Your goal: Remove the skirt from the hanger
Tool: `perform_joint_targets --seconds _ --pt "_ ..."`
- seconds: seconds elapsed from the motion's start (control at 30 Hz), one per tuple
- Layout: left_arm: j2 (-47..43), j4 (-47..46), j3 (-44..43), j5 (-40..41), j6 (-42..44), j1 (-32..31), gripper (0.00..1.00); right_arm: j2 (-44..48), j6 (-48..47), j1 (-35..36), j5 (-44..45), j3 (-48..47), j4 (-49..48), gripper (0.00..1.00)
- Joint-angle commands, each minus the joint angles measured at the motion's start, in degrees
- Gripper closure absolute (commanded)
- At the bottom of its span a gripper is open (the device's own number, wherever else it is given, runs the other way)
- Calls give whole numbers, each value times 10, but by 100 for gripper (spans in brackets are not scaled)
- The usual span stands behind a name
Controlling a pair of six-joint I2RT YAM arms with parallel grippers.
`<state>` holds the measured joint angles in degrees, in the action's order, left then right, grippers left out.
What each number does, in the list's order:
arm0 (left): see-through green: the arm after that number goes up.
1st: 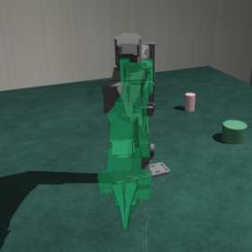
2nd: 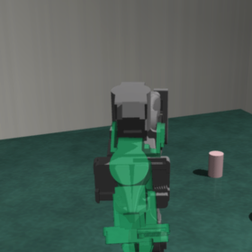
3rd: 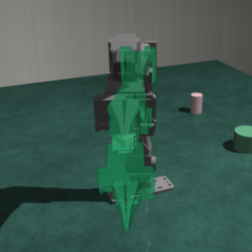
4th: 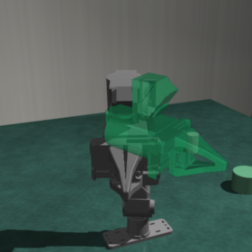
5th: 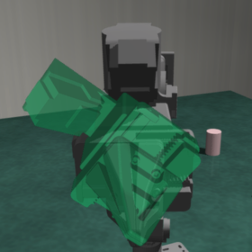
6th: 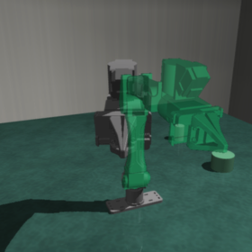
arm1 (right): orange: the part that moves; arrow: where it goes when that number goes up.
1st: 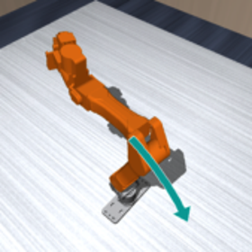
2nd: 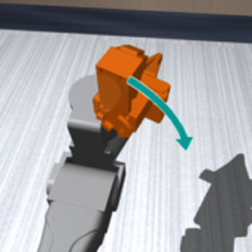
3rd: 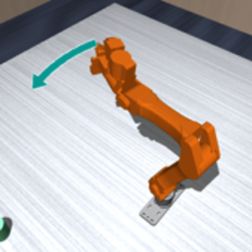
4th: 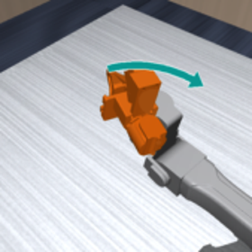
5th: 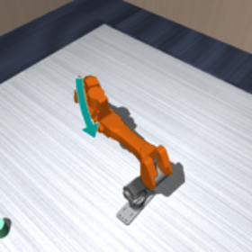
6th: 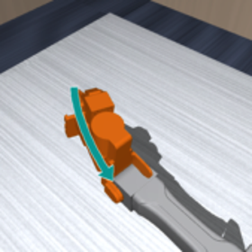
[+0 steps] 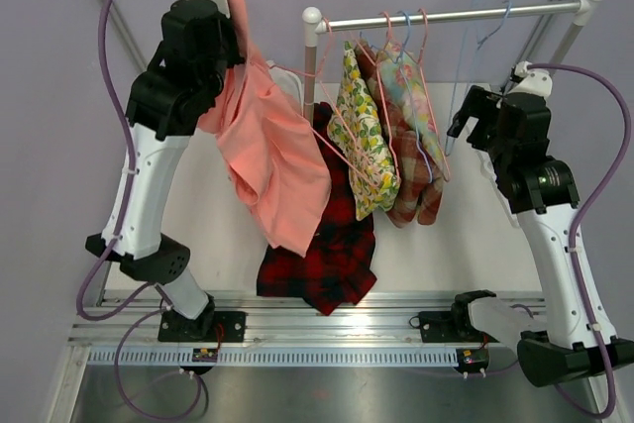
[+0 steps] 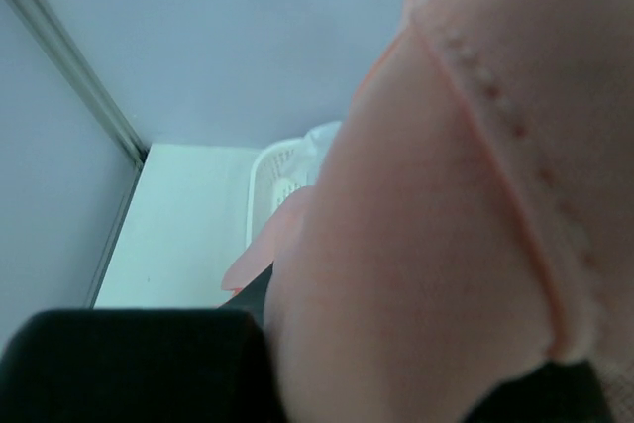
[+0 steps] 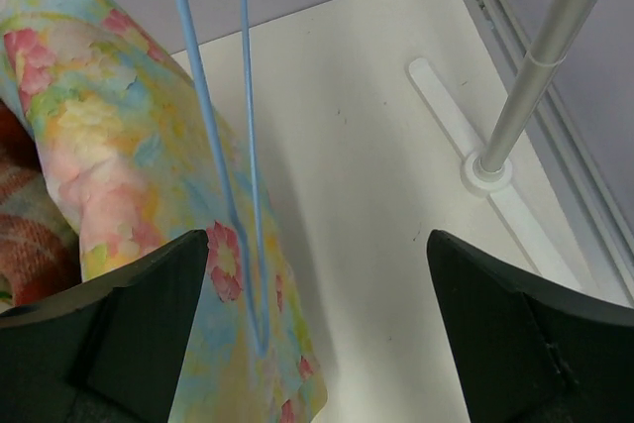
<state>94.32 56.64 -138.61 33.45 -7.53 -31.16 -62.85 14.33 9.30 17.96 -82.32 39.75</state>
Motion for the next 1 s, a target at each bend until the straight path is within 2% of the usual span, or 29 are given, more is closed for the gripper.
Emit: perform_joint_targets --seconds 0.0,0.07,0.13,0.2,0.27,0.3,0.37,0.4,0.47,0.53,0.57,0.6,0.7,0.8,0.83,0.97 --pt "24 -210 -11 -92 35 49 100 46 32 -2 -30 28 -20 0" --pt "59 -261 -12 -100 58 64 100 54 37 -2 -49 52 -23 1" --pt "80 -351 -4 -123 98 71 100 65 39 -2 -60 74 -28 1" --pt "128 -429 -24 -105 128 72 100 75 39 -2 -64 86 -29 1" --pt "185 -435 -108 -88 146 78 100 81 35 -2 -62 100 -32 0" --pt "224 -434 -116 -82 141 82 100 88 35 -2 -59 103 -34 1" --pt "229 -468 -72 -79 123 87 95 95 34 -2 -58 107 -36 0" --pt "221 -479 2 -60 118 88 94 100 34 -2 -58 106 -37 0" --pt "221 -484 60 -52 85 92 92 102 36 -2 -65 98 -36 1" --pt "236 -467 108 -27 52 93 71 106 40 -2 -71 86 -32 1" --pt "242 -430 112 -14 38 94 50 108 41 -2 -82 82 -31 1" --pt "248 -405 108 15 23 95 2 114 42 -2 -87 80 -29 0" --pt "236 -325 119 35 -45 108 1 127 44 -2 -97 65 -19 1" --pt "150 -344 210 43 -55 109 1 142 42 -2 -97 50 -2 1" --pt "94 -353 258 42 -54 109 1 144 44 -2 -98 43 2 1" --pt "-30 -334 336 33 -58 102 1 160 53 -2 -109 32 17 1"
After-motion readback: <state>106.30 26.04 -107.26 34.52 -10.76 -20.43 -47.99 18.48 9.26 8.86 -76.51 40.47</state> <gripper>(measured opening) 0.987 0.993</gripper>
